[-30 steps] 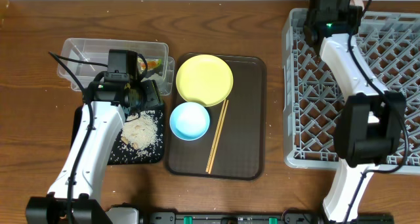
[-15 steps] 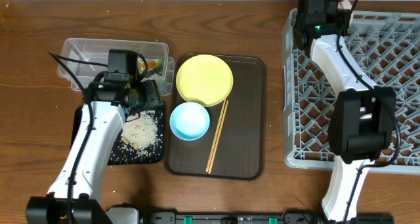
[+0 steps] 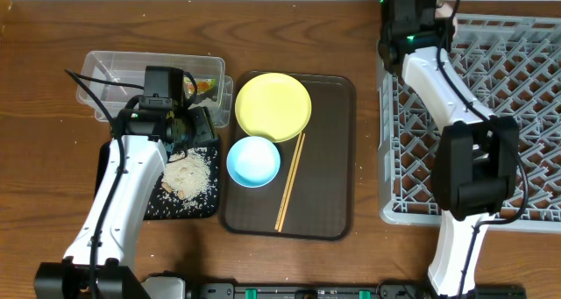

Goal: Sort waste into correct bins and load items into the dishwasher rack
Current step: 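Lift the pink bowl with the right gripper and move it over the rack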

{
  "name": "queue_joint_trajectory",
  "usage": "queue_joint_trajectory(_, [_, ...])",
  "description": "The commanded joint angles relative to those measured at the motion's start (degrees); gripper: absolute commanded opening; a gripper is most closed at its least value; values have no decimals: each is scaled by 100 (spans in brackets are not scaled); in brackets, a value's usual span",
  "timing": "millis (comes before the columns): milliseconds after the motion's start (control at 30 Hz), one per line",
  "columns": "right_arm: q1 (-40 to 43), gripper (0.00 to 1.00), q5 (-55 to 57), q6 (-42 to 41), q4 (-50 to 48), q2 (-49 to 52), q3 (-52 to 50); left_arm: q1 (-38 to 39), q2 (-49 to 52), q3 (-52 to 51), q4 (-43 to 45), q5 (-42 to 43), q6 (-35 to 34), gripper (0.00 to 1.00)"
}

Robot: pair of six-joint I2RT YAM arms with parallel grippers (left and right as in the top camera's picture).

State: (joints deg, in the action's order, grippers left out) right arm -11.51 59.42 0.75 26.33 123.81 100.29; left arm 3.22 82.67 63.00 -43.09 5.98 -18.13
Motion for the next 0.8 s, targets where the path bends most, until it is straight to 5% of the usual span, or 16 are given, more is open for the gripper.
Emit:
queue_joint_trajectory(0, [-155,1,-140,-413,389,103,4,0,-33,33,-22,-66,28,66])
queue_joint_trajectory(267, [-289,8,-433,-656,1244,79,4,0,-33,33,-20,-66,28,66])
queue_joint_trajectory(467, [-380,37,-1198,-761,1550,-76,7,0,-33,33,-17,-66,28,66])
queue_joint_trajectory(667, [-380,82,-1495,-756,1480,-704,15,0,-33,33,-20,-68,28,66])
queue_joint_trajectory(767, [-380,89,-2015,-756,1464,-1145,15,0,-33,33,-20,-66,28,66])
